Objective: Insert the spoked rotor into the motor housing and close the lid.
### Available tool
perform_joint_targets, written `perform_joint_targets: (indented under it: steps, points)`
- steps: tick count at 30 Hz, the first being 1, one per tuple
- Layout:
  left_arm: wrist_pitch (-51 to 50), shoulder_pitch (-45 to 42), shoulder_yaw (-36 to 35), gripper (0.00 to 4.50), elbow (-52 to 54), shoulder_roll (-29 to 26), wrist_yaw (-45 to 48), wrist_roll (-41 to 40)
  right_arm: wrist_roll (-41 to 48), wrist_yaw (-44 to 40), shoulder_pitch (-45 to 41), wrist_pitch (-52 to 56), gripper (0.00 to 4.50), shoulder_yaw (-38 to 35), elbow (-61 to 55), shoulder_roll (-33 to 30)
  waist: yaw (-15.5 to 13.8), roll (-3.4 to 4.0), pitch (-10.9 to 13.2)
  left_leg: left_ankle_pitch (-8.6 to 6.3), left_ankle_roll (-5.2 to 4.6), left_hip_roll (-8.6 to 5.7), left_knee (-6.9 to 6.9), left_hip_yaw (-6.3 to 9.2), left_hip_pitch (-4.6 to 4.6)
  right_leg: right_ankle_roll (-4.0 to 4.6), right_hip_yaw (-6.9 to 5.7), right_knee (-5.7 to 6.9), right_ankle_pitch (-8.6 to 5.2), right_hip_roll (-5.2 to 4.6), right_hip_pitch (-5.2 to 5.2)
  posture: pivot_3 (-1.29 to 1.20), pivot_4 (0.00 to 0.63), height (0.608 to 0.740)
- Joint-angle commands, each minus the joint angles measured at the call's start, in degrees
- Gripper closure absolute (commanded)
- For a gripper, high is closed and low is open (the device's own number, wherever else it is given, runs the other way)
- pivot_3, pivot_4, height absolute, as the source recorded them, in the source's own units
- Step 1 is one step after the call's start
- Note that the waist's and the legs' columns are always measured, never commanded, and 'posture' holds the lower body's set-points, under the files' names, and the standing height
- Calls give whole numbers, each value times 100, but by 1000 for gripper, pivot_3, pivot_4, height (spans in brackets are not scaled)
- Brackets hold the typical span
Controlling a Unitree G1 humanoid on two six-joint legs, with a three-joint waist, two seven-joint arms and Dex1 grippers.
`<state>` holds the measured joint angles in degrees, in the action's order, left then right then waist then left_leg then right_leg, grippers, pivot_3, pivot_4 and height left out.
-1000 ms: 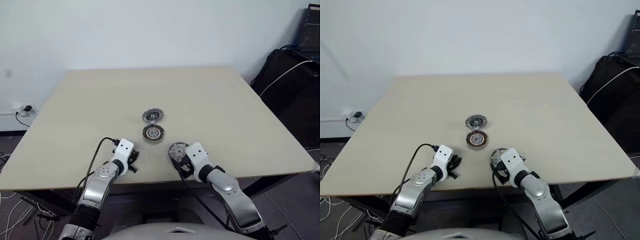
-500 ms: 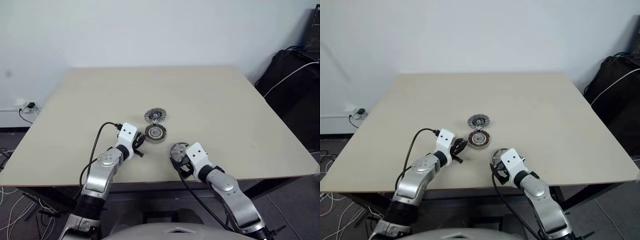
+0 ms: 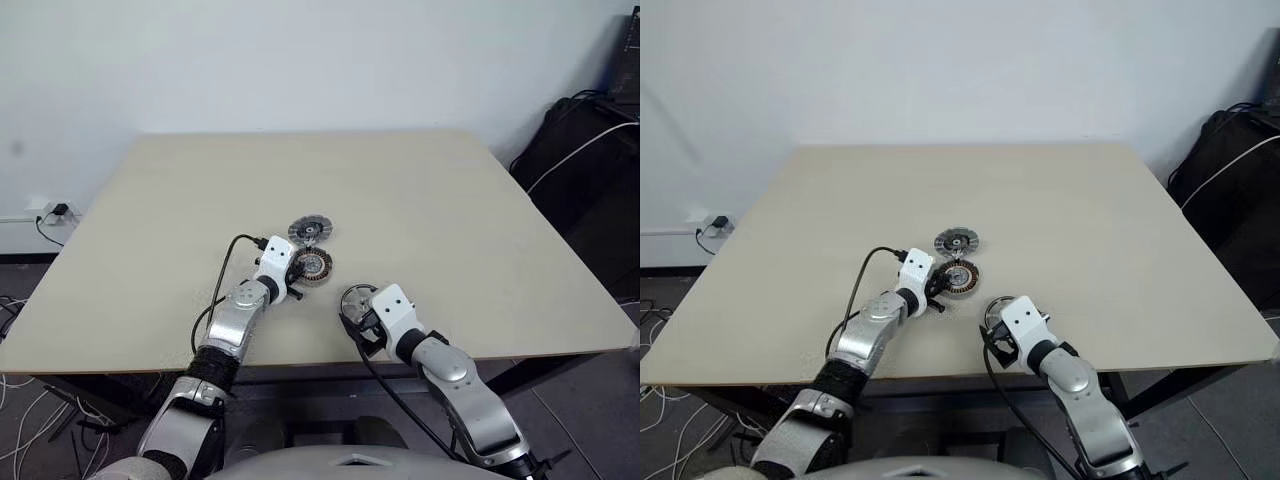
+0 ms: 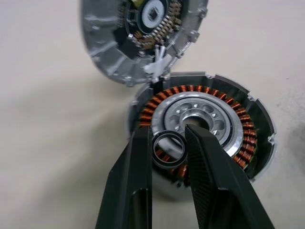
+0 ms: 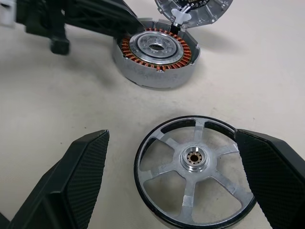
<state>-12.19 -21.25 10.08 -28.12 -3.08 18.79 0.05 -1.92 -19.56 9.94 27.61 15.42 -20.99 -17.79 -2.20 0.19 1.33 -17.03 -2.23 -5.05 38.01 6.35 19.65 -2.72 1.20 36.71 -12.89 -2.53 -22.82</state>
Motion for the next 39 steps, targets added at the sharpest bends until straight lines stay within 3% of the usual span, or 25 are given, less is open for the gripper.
perform_joint_targets:
  steps: [1,16,17,20,24,27,32,36,39]
  points:
    - [353,-324,-3,3831,-247,101,-28,66,-25,43,-58,-126,0,-82,-210,4,2,-2,2,0,0,0,0,0,0,0,0,0,0,0,0,0,0,740]
    - [617,-834,-97,3831,-1377,327,-19,127,-22,108,-69,-142,0,-59,-220,50,2,-14,9,1,-3,-1,2,0,0,-2,-5,1,1,0,1,0,0,740]
    - [623,-833,-103,3096,-1386,329,-12,124,-21,112,-66,-142,0,-60,-223,53,2,-14,9,1,-3,-1,3,0,0,-3,-5,2,1,0,1,0,0,740]
    - [683,-760,-92,2154,-1222,302,-21,151,-19,116,-54,-146,0,-61,-230,54,3,-14,9,1,-3,-1,4,0,-1,-3,-5,2,2,0,2,0,0,740]
    - [712,-541,-113,2154,-687,275,132,30,-7,110,-50,-151,0,-69,-224,51,7,-14,9,1,-3,0,3,0,1,-2,-3,4,2,0,-1,0,0,740]
    - [583,-252,-137,2796,-96,254,249,-88,0,99,-50,-154,0,-73,-218,44,7,-15,9,2,-2,-1,3,0,3,-1,-2,3,2,-1,-2,0,0,740]
    - [379,275,-118,4404,833,136,195,-74,12,69,-98,-152,0,-51,-198,53,7,-14,9,1,-3,0,3,0,3,-1,4,4,2,-1,-2,0,0,740]
    - [187,763,-181,4481,1535,14,114,-115,149,46,-216,-57,0,-90,-194,175,15,-13,8,2,-1,0,4,0,1,-1,4,8,2,0,-1,0,0,740]
    - [189,1273,-197,4500,2068,-145,58,-83,158,116,-486,145,572,-119,-91,320,43,-10,8,3,0,3,3,0,0,0,9,10,2,2,-2,0,0,740]
